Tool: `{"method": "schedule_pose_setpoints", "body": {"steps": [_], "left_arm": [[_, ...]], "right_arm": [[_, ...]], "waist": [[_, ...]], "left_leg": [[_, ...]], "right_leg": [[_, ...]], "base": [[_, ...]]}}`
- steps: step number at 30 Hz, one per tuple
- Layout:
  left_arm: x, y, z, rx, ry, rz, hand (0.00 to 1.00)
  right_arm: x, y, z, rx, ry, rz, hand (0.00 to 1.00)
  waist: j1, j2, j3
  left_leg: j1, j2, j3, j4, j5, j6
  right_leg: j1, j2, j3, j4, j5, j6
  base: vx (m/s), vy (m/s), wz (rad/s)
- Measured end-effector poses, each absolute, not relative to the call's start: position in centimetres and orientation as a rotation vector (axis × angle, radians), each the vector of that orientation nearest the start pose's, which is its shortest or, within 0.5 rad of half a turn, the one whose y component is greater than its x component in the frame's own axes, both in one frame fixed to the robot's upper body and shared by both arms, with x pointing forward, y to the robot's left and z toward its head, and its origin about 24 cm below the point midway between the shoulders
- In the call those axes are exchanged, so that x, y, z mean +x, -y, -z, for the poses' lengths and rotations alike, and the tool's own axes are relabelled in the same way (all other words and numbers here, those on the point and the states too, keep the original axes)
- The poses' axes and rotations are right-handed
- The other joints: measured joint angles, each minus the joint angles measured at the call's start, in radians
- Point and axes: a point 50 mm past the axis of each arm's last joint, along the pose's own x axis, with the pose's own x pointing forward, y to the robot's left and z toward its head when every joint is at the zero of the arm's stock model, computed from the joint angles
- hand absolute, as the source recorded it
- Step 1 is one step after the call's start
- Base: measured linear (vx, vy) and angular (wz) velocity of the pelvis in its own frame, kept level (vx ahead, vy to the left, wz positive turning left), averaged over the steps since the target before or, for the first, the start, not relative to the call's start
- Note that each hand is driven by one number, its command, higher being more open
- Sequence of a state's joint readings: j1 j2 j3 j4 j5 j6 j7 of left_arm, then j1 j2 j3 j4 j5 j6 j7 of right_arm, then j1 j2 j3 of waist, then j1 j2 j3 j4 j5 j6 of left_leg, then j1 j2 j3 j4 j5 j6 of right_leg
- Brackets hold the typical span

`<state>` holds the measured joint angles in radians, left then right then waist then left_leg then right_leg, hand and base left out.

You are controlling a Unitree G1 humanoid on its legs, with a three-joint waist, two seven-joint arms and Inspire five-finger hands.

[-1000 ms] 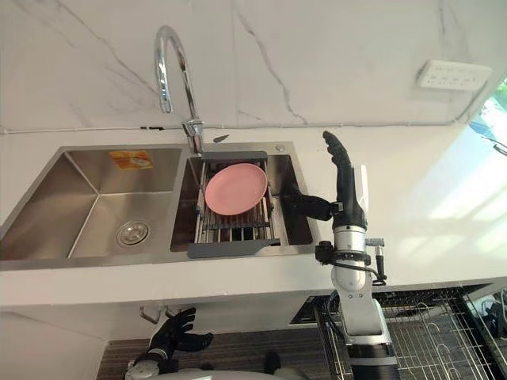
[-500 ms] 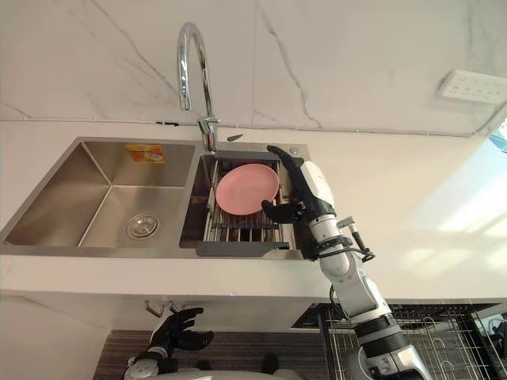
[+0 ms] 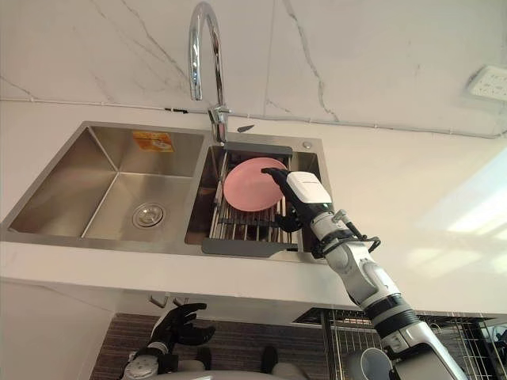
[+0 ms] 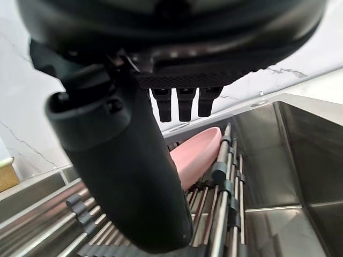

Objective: Walk over to the sink, pick up the cup, carry it to the dishwasher, place the cup inside the dishwasher, then close the dishwasher door

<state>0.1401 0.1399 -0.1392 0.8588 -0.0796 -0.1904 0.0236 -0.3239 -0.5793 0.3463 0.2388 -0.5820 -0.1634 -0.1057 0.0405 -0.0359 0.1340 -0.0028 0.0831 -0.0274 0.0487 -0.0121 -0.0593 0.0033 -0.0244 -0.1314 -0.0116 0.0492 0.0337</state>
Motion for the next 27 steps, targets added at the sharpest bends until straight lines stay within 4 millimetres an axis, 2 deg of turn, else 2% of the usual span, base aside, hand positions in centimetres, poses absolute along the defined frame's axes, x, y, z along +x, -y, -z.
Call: {"method": "schedule_pose_setpoints", "body": {"steps": [8, 13, 16, 24, 27], "left_arm": [[12.9, -18.3, 13.6, 0.093, -0.796, -0.031, 0.90], [12.9, -18.4, 13.6, 0.067, -0.798, -0.088, 0.90], [13.2, -18.4, 13.5, 0.061, -0.786, -0.092, 0.90], [13.4, -18.5, 13.4, 0.051, -0.776, -0.101, 0.90], [13.6, -18.5, 13.2, 0.052, -0.763, -0.101, 0.90]], "right_arm": [[32.0, 18.2, -9.3, -1.285, 0.295, -0.241, 0.90], [32.2, 18.4, -9.6, -1.340, 0.301, -0.252, 0.90], [32.7, 18.4, -10.1, -1.365, 0.310, -0.239, 0.90], [33.4, 18.8, -10.2, -1.403, 0.290, -0.226, 0.90], [33.8, 18.3, -10.9, -1.444, 0.322, -0.230, 0.90]], "waist": [[0.005, 0.004, 0.031], [0.017, 0.011, 0.040], [0.020, 0.013, 0.059], [0.025, 0.013, 0.066], [0.025, 0.012, 0.083]], "left_leg": [[-0.036, -0.002, -0.011, 0.036, -0.012, -0.002], [-0.046, -0.009, -0.018, 0.056, -0.020, 0.003], [-0.055, -0.016, -0.019, 0.073, -0.026, 0.006], [-0.083, -0.028, -0.031, 0.096, -0.029, 0.012], [-0.083, -0.028, -0.030, 0.102, -0.033, 0.015]], "right_leg": [[-0.023, -0.004, -0.011, 0.022, -0.003, -0.001], [-0.024, -0.012, -0.017, 0.030, -0.006, 0.000], [-0.026, -0.019, -0.019, 0.036, -0.009, 0.004], [-0.042, -0.032, -0.033, 0.050, -0.011, 0.007], [-0.042, -0.032, -0.032, 0.056, -0.013, 0.008]], "base": [[-0.01, -0.001, 0.04], [-0.01, 0.005, 0.04], [-0.04, 0.030, 0.03], [-0.02, 0.017, 0.06], [-0.03, 0.008, 0.00]]}}
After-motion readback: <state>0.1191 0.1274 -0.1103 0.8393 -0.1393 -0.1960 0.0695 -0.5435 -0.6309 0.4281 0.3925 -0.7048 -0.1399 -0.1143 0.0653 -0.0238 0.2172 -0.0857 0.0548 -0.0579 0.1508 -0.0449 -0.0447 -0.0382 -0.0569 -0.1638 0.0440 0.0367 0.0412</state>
